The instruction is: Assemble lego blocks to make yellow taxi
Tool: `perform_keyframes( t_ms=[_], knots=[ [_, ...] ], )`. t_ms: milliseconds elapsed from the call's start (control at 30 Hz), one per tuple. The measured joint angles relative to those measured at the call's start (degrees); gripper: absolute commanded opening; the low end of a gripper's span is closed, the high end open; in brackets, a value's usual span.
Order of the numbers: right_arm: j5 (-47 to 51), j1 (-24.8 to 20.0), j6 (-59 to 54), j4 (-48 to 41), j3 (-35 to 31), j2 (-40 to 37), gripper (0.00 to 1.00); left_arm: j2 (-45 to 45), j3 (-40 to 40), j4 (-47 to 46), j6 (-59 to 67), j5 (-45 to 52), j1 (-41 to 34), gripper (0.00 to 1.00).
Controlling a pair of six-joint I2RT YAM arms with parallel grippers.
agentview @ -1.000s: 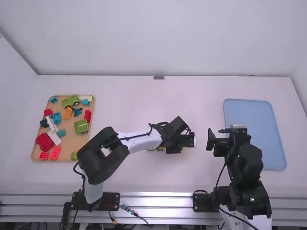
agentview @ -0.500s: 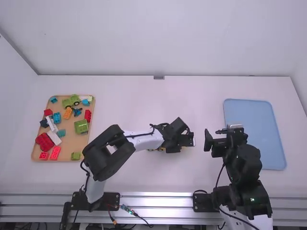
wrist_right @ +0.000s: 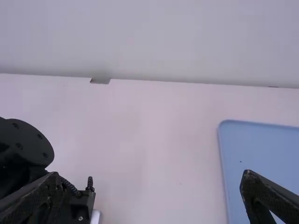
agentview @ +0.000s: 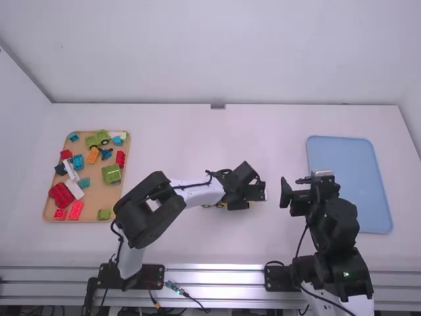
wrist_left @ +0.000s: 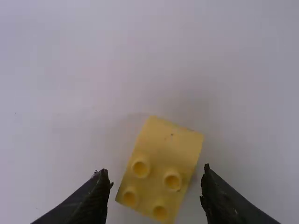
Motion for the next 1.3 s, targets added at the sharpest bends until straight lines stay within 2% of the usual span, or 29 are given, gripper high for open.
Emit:
perform_keyframes(
  t_ms=[67, 100, 167, 300, 533, 800, 900, 1067, 1100, 1167, 1200, 1300],
  knots=[
    [0.1, 0.0, 0.1, 0.0, 0.0, 0.0, 0.99, 0.0, 0.0, 0.0, 0.0, 0.0, 0.0, 0.59],
    [0.1, 0.0, 0.0, 0.0, 0.0, 0.0, 0.99, 0.0, 0.0, 0.0, 0.2, 0.0, 0.0, 0.66],
    [-0.1, 0.0, -0.3, 0.0, 0.0, 0.0, 1.00, 0.0, 0.0, 0.0, 0.3, 0.0, 0.0, 0.99],
    [0.0, 0.0, -0.6, 0.1, 0.0, 0.0, 0.99, 0.0, 0.0, -0.2, -0.8, 0.0, 0.0, 0.99],
    [-0.1, 0.0, -2.1, 5.2, -1.3, 0.0, 0.99, -0.7, 2.3, -6.8, -3.0, 0.0, 1.5, 0.99],
    [-2.9, 0.0, -5.9, 12.9, -5.3, 2.3, 0.99, -12.8, 2.6, -10.6, -1.6, 3.3, 8.3, 0.99],
    [-6.2, -0.5, -8.5, 15.2, -5.3, 6.5, 0.99, -17.9, 1.6, -11.0, 0.5, 7.6, 11.0, 0.99],
    [-15.4, -3.0, -15.5, 19.6, -5.3, 17.7, 0.99, -25.7, -3.5, -10.0, 3.5, 16.4, 17.1, 0.99],
    [-19.3, -3.8, -18.8, 20.6, -5.3, 21.9, 0.99, -28.3, -6.1, -9.1, 4.8, 20.0, 20.2, 0.99],
    [-23.2, -4.4, -22.6, 21.3, -5.3, 25.3, 1.00, -30.2, -8.5, -7.6, 5.7, 22.9, 22.9, 0.97],
    [-28.6, -4.9, -27.6, 22.6, -5.2, 30.0, 1.00, -32.0, -11.0, -5.8, 6.3, 25.2, 25.4, 0.99],
    [-35.6, -5.0, -35.4, 23.2, -5.2, 37.6, 0.99, -34.8, -15.7, -0.7, 6.4, 27.5, 29.4, 0.99]
  ],
)
